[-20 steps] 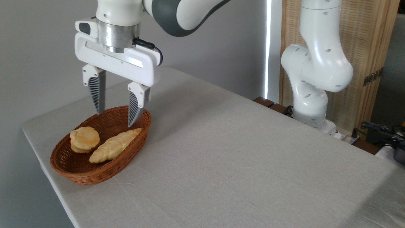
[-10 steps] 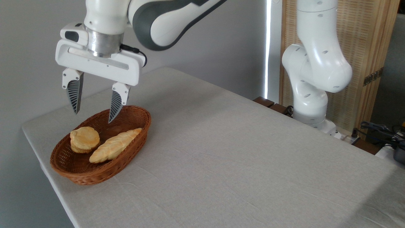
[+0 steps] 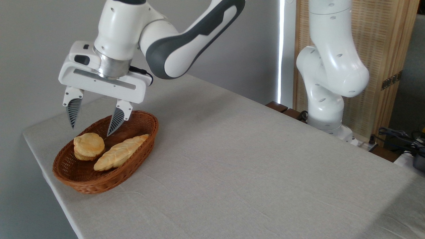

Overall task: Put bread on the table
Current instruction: 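Lower the gripper around the round bun and close on it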

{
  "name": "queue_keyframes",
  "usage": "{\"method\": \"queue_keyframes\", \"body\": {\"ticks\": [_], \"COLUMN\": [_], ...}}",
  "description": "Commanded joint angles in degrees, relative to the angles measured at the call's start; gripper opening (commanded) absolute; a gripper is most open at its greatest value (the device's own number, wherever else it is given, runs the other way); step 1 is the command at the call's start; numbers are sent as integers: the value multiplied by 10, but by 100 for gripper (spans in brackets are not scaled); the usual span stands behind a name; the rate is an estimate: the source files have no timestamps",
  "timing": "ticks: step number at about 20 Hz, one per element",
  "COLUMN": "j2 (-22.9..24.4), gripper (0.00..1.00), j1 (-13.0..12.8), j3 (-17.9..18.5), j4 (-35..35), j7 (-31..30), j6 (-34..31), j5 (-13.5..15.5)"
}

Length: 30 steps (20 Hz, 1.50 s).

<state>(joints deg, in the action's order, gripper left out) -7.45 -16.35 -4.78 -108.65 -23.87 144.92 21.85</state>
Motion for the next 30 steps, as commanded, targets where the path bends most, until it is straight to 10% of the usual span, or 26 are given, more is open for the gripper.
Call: {"method": "queue_keyframes", "body": {"ticks": [1, 6, 28, 30], "j2": [-6, -30, -94, -94], "gripper": [100, 100, 100, 86], "j1": [-8, -8, -17, -18], "j3": [4, 3, -33, -33], "j4": [-18, -17, -11, -11], "j7": [-9, -8, -6, -7], "j6": [39, 43, 142, 142], "j5": [58, 129, 127, 125]}}
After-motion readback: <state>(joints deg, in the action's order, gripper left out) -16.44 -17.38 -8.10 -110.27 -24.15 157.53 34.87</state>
